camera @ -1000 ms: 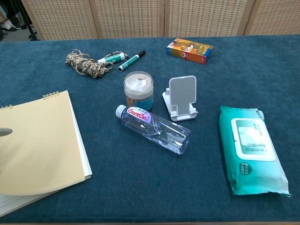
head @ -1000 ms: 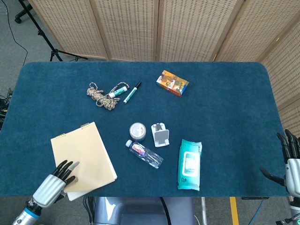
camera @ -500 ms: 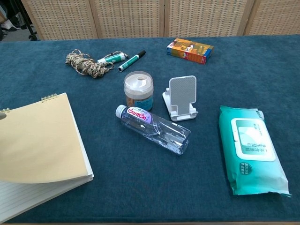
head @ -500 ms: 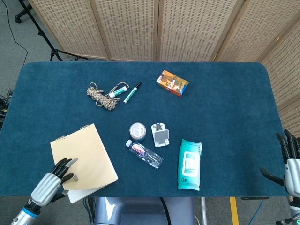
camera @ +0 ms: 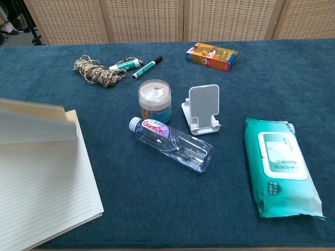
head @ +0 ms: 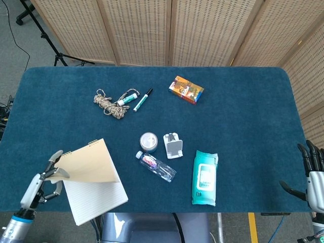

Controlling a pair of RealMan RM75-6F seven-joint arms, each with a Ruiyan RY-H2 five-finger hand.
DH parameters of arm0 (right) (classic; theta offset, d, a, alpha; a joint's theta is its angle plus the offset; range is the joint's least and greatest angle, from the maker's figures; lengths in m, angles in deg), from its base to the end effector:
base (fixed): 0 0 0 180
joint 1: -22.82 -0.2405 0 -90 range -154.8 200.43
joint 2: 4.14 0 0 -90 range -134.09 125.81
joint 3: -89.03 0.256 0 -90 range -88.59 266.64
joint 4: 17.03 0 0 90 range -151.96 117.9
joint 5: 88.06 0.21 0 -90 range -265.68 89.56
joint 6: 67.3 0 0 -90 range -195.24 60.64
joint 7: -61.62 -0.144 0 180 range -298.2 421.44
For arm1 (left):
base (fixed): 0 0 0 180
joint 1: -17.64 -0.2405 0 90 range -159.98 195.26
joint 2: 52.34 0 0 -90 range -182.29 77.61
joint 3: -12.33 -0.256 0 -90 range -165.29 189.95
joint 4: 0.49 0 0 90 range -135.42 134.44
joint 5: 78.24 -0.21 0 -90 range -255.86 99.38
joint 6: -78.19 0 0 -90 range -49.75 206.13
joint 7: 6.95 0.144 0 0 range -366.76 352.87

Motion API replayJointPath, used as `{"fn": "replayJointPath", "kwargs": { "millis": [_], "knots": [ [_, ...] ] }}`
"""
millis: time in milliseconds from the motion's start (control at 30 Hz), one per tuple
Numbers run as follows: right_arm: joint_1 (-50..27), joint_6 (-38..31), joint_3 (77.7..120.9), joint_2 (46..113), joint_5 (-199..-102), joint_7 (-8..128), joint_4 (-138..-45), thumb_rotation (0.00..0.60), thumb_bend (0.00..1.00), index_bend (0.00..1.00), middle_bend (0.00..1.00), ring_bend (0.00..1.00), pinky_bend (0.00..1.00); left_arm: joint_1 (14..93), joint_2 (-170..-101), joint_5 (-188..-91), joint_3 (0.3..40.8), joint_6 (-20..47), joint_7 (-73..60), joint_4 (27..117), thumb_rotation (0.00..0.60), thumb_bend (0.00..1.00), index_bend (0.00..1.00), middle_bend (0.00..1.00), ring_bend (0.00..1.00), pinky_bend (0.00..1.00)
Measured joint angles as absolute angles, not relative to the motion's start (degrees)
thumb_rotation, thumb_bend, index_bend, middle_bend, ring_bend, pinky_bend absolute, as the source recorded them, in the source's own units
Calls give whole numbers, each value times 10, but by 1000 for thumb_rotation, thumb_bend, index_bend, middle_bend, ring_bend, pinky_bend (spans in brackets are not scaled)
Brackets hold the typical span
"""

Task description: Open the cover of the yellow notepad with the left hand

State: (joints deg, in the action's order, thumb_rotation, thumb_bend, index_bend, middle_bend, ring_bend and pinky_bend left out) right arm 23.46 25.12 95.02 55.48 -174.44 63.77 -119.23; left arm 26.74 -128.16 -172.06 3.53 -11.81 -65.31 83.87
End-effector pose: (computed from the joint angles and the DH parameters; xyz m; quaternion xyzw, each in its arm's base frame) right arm -0.2868 -0.1606 0.1929 0.5339 -0.3744 0.4320 0.6230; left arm -0.2938 0.1583 0.0835 -0.3918 -0.6571 -0.6043 0.2227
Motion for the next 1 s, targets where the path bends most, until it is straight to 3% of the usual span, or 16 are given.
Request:
{"fn": "replayJointPath", "kwargs": {
  "millis": [167,467,733,1000],
  "knots": [
    [234,249,950,555,-1744,639,-1192,600,0,0,0,0,0,268,-1266,-1591,93,-73,-777,889,600,717,745,0,0,0],
    [232,246,949,559,-1744,647,-1191,600,0,0,0,0,0,286,-1266,-1429,223,17,-794,881,600,718,745,0,0,0],
    [230,241,950,562,-1739,653,-1190,600,0,0,0,0,0,328,-1286,-1350,302,79,-705,837,600,718,745,0,0,0],
    [227,235,950,565,-1734,659,-1188,600,0,0,0,0,0,377,-1311,-1305,346,117,-583,795,600,715,745,0,0,0]
  ]
}}
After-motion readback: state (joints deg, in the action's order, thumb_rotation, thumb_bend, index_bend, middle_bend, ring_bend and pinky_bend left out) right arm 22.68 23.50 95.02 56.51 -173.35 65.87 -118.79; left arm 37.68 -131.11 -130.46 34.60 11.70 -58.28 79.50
